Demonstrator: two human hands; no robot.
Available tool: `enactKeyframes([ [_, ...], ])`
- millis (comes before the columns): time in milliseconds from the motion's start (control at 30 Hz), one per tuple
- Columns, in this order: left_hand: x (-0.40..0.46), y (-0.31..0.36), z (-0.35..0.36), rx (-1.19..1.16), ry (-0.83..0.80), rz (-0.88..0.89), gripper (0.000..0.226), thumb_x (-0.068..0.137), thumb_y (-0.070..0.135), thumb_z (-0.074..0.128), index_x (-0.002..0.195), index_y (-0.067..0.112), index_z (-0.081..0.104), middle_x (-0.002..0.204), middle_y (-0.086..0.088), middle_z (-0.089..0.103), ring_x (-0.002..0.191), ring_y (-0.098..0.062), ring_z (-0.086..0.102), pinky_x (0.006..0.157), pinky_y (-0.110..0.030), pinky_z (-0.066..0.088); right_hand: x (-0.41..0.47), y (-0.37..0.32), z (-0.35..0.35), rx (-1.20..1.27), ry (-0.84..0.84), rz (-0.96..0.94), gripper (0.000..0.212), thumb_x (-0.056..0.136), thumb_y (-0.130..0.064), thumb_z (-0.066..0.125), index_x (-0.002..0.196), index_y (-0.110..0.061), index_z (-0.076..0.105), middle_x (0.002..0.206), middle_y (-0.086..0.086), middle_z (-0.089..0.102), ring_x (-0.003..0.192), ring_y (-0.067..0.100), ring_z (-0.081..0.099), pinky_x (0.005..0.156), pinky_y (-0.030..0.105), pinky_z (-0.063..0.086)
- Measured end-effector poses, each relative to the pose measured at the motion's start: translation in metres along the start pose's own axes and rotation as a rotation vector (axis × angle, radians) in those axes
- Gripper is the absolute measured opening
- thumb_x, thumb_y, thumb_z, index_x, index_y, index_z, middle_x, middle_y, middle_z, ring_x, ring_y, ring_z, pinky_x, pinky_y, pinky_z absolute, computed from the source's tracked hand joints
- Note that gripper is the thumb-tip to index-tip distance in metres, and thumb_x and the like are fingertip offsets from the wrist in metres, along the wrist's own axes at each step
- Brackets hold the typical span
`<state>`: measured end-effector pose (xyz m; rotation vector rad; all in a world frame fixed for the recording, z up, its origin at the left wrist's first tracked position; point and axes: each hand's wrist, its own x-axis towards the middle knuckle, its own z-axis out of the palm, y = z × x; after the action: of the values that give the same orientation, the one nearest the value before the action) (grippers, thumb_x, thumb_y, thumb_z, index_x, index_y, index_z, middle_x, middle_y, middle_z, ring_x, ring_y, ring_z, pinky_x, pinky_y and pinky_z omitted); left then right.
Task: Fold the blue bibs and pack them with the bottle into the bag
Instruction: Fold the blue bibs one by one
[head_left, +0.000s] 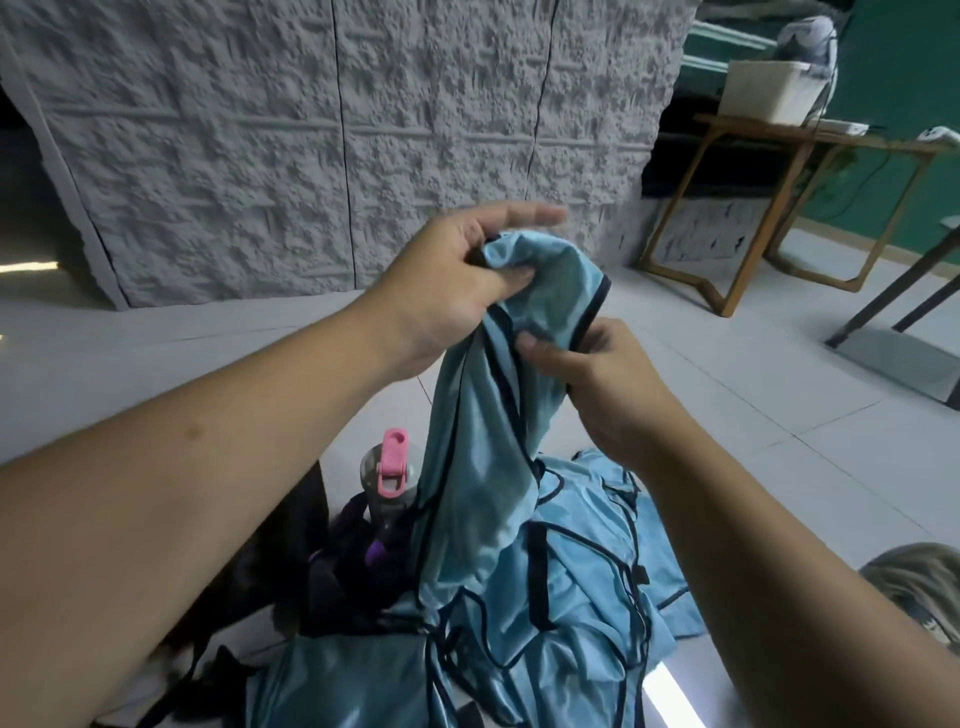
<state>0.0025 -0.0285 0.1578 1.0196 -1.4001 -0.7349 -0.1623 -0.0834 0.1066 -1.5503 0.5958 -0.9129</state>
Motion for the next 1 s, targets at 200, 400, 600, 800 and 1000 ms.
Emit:
enactKeyframes([
  [200, 0.028, 0.044, -0.025, 0.111, 0.039, 0.092, 0.041, 0.094, -0.011, 0.061, 0.111, 0.025, 0.074, 0.107, 0.004, 0.076, 0.105, -0.012, 0.071, 0.095, -0.029, 0.057, 0.019, -0.069, -0.006, -0.359, 0.008, -0.072, 0.010, 0.087, -0.005, 0.079, 0.096, -0.002, 0.079, 0.093, 0.016, 0.079, 0.092, 0.040, 0.075, 0.085, 0.053, 0.062],
  [400, 0.038, 0.078, -0.043, -0.065, 0.224, 0.045, 0.038, 0.091, -0.012, 0.065, 0.108, 0.022, 0.073, 0.104, -0.010, 0.075, 0.097, -0.024, 0.074, 0.084, -0.038, 0.062, 0.046, -0.121, 0.006, -0.579, 0.084, -0.196, 0.014, 0.087, -0.019, 0.080, 0.092, -0.007, 0.078, 0.087, 0.012, 0.079, 0.079, 0.029, 0.076, 0.076, 0.053, 0.062],
  [600, 0.037, 0.100, -0.058, -0.133, 0.226, -0.161, 0.070, 0.071, -0.001, 0.088, 0.135, 0.009, 0.061, 0.113, -0.010, 0.077, 0.100, -0.028, 0.075, 0.082, -0.043, 0.063, 0.049, -0.158, 0.023, -0.699, 0.158, -0.283, 0.031, 0.086, -0.025, 0.079, 0.079, 0.004, 0.068, 0.063, 0.004, 0.053, 0.057, 0.013, 0.043, 0.056, 0.030, 0.031],
  [800, 0.020, 0.091, -0.049, -0.226, 0.318, -0.220, 0.038, 0.084, -0.021, 0.049, 0.100, 0.008, 0.068, 0.088, -0.014, 0.073, 0.078, -0.032, 0.068, 0.070, -0.039, 0.061, 0.036, -0.165, 0.027, -0.596, 0.132, -0.092, 0.033, 0.081, -0.027, 0.083, 0.083, 0.003, 0.071, 0.066, 0.006, 0.061, 0.058, 0.015, 0.055, 0.057, 0.029, 0.041],
  [1000, 0.002, 0.055, -0.048, -0.466, 0.279, -0.302, 0.027, 0.102, 0.020, 0.057, 0.119, 0.002, 0.068, 0.101, -0.010, 0.075, 0.094, -0.024, 0.071, 0.085, -0.036, 0.060, 0.014, -0.163, 0.024, -0.256, 0.045, 0.164, 0.009, 0.089, -0.009, 0.073, 0.086, -0.001, 0.076, 0.076, 0.018, 0.075, 0.063, 0.029, 0.072, 0.062, 0.040, 0.062],
])
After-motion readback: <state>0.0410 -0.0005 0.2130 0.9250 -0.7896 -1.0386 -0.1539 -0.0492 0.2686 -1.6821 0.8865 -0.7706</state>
